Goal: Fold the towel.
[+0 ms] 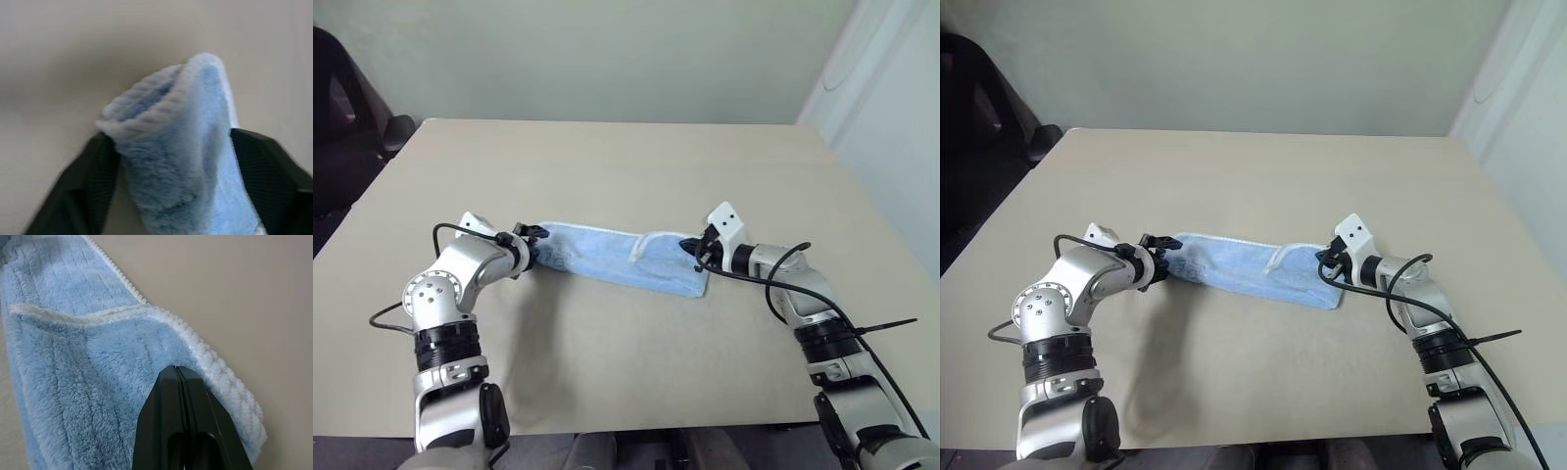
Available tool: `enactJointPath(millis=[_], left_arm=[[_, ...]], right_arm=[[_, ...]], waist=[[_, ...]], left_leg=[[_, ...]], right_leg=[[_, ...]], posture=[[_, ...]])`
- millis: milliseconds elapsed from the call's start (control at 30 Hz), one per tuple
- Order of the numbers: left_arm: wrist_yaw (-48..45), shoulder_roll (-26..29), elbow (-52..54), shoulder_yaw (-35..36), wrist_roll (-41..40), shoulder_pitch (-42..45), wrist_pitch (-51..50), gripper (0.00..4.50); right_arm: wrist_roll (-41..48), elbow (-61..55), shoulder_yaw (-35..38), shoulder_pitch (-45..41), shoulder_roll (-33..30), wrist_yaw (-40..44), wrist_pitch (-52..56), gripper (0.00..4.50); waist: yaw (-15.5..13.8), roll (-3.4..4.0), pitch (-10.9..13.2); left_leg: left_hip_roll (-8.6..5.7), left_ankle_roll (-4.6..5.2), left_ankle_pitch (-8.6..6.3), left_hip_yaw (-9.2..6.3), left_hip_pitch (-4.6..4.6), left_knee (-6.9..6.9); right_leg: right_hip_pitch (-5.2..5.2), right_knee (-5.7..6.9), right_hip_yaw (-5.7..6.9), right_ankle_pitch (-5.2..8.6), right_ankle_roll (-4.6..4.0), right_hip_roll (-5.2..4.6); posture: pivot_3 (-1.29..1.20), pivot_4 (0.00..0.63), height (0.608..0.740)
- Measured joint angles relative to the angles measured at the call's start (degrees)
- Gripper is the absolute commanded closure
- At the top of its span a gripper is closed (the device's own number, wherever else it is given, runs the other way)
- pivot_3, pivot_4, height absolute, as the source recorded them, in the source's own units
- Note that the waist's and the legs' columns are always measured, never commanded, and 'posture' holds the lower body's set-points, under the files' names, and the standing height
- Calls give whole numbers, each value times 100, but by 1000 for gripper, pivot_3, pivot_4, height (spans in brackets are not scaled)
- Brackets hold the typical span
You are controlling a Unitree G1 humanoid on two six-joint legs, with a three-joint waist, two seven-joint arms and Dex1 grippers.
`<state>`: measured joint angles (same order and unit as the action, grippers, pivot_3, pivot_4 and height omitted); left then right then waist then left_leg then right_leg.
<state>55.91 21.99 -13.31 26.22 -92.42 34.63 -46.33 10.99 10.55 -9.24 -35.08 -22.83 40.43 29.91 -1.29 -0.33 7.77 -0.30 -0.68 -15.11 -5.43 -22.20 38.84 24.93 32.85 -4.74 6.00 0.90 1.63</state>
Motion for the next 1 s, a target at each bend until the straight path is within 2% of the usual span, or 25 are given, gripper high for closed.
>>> enactJointPath(millis=[233, 367, 500, 600, 733, 833, 1000], left_arm=[[815, -503, 648, 26, 24, -51, 177, 4468], [1161, -717, 990, 1, 7, -68, 321, 4468], [1008, -582, 1069, -141, 34, -45, 245, 4468], [212, -93, 1113, -494, 215, 163, -168, 4468], [-1420, 650, 1552, -1238, 626, 504, -946, 4468], [-2583, 917, 1835, -1783, 998, 718, -1345, 4468], [-4429, 983, 1970, -3008, 2020, 961, -1739, 4468]], right_arm=[[-4, -6, 5, 0, -43, -1, 7, 4500], [-4, -6, 5, -1, -41, -2, 7, 4500], [-3, -6, 5, -2, -41, -2, 7, 4500], [13, -9, 70, -1, -47, 0, 41, 4500], [157, -159, 400, 70, -194, 1, 202, 4500], [276, -244, 696, 127, -311, -18, 302, 4500], [350, -255, 1143, 234, -442, -217, 407, 4500]], waist=[[-12, -16, 12], [-10, -16, 13], [-11, -18, 22], [-20, -25, 32], [-44, -25, 32], [-45, -25, 31], [-40, -24, 32]], left_leg=[[-3, 14, -5, 1, -1, 0], [-3, 15, -7, 2, 2, 0], [-1, 16, -5, 2, 11, 1], [1, 13, -5, 0, 12, 2], [-5, 7, -17, -2, 8, 2], [-10, 14, -27, -2, 8, 2], [-6, 21, -31, -5, 7, 2]], right_leg=[[0, -2, -1, -2, -18, 0], [-2, -1, -1, -9, -30, 3], [-8, 1, -1, 2, -13, 6], [-8, 1, -1, 2, -12, 9], [-8, -3, -3, -9, -34, 5], [-10, -5, -6, 0, -44, 0], [-8, -4, -8, 15, -27, -5]], posture=[[0, 150, 740], [0, 150, 740], [0, 150, 740], [0, 150, 740], [0, 150, 740], [0, 150, 740], [0, 150, 740]])
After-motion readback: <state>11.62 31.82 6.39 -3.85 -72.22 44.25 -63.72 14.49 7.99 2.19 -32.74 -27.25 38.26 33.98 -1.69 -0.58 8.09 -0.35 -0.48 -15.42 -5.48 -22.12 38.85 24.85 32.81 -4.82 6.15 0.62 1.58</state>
